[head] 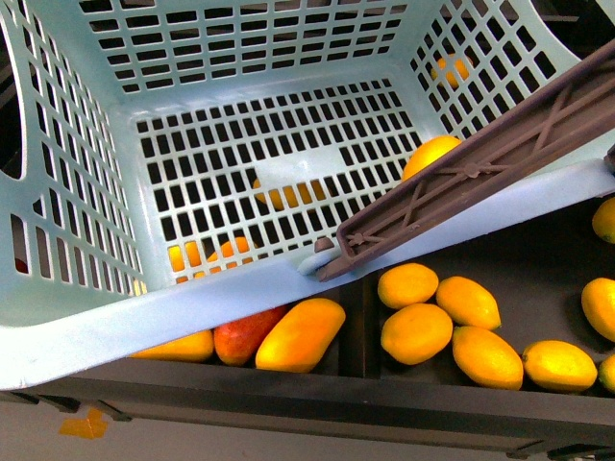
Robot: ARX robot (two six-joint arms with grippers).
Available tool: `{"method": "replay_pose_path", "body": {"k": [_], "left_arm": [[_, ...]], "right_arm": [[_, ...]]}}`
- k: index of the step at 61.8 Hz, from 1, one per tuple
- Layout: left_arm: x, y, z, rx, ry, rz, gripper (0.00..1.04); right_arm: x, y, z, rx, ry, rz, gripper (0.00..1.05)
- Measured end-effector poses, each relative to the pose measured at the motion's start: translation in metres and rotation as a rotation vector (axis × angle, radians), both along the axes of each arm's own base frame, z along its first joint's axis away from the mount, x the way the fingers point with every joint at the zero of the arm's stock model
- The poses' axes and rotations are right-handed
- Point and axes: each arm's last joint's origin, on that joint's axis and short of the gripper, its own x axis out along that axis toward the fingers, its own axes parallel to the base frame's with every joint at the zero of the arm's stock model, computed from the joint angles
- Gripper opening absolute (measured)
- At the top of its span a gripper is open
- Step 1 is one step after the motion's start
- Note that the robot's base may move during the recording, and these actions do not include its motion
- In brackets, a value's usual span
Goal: Pick lemon and mango into basket
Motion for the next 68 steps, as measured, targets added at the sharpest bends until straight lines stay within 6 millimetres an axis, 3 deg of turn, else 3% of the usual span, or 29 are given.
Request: {"method": "replay_pose_path", "body": {"k": [19, 52, 68], "left_arm": [[0.0, 0.0, 0.0, 0.001, -0.001, -0.002, 0.06], [0.0, 0.0, 0.0, 0.003, -0.002, 0.001, 0.06], [-0.003, -0.003, 0.0, 0.001, -0.002, -0.018, 0.06]], "right_arm": [[-0.02, -0.001, -0.007, -0.001, -0.002, 0.0, 0.04], [-0.022, -0.001, -0.007, 0.0, -0.008, 0.0, 0.97], [-0.022, -0.001, -0.007, 0.0, -0.008, -0.006, 0.96]]}}
